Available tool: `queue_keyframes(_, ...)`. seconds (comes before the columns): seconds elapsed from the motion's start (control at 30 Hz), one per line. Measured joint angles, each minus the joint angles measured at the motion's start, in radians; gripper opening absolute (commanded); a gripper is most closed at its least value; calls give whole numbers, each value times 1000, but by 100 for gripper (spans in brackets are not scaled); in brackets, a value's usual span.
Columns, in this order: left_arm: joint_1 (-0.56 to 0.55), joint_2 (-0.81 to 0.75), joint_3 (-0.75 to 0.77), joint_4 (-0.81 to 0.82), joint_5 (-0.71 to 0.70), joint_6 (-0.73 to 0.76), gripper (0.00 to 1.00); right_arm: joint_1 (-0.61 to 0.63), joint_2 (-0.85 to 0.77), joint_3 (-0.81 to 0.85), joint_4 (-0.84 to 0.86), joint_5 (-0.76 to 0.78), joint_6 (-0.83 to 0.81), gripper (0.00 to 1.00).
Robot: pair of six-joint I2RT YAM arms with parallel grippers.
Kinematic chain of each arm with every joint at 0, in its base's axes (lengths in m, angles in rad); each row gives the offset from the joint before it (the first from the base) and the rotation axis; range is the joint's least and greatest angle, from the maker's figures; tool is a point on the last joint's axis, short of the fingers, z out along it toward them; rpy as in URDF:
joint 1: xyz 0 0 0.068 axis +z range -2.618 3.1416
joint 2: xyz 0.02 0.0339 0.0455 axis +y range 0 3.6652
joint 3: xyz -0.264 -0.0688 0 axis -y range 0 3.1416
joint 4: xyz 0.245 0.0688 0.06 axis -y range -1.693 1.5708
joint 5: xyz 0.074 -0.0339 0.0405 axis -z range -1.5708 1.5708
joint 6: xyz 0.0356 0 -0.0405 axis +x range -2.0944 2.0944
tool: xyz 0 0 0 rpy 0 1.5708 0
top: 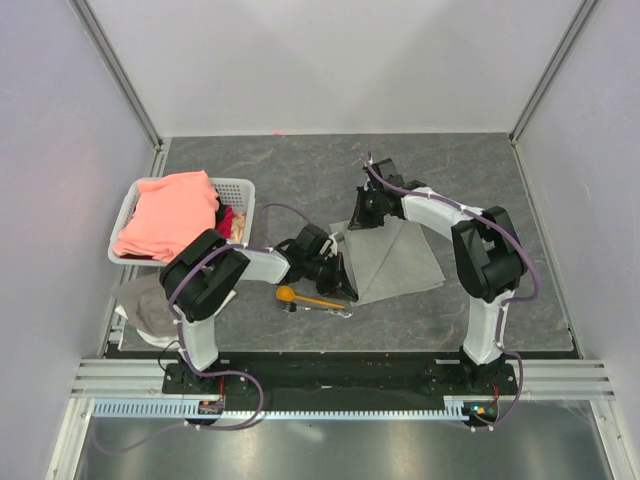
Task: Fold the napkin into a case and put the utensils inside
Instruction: Fold the square-folded napkin at the center of the board.
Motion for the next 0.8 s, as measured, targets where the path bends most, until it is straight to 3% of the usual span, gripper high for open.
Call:
queue_keyframes(0.37,0,-101,-100,24,-85,-25,7,12,87,55,28,-32,43,3)
queue_keyframes(0.8,43,-343,-145,-99,-293,-35,10,12,116,63,53,-63,57,10)
